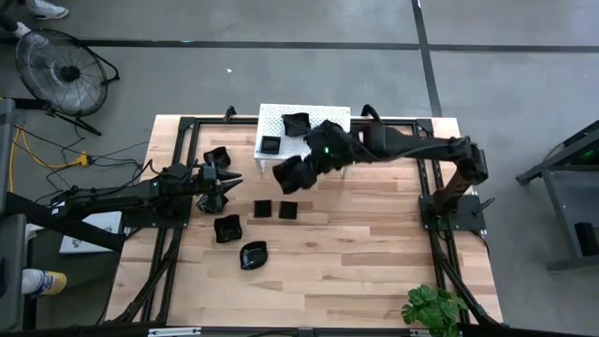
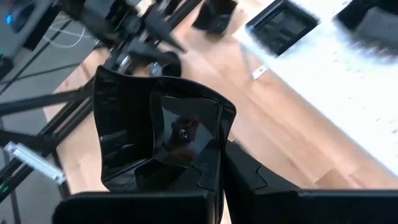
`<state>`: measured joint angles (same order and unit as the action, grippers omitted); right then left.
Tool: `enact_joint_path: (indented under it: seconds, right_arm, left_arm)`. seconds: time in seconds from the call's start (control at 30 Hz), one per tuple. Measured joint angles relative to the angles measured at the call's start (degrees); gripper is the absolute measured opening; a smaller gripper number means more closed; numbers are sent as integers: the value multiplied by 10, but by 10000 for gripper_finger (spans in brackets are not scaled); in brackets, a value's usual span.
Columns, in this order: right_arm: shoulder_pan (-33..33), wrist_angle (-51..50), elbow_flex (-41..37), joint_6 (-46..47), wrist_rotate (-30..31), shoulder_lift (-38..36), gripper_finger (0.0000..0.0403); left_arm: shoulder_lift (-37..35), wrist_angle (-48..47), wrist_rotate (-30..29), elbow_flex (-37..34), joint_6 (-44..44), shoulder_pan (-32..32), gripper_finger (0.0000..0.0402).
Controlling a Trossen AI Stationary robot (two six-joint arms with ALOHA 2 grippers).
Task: Pick & Place Mini shaped plates
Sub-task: Stack the distorted square plate on top of the other distorted square plates on the shelf
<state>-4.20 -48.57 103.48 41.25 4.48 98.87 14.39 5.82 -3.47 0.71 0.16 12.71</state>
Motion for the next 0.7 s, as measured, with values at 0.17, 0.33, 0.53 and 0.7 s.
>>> enact_joint_path:
  seconds: [0.17, 0.33, 0.53, 0.7]
  right_arm:
    - [-63, 25, 0, -30, -50, 0, 2]
    - [-138, 33, 0, -41, -78, 0, 5]
    - [-217, 34, 0, -42, -85, 4, 2]
    - [-255, 49, 0, -38, -91, 27, 8]
  left_arm:
    - [0, 0, 0, 0, 0, 0, 73]
    - [0, 0, 0, 0, 0, 0, 73]
    - [0, 0, 0, 0, 0, 0, 73]
    - [0, 0, 0, 0, 0, 0, 73]
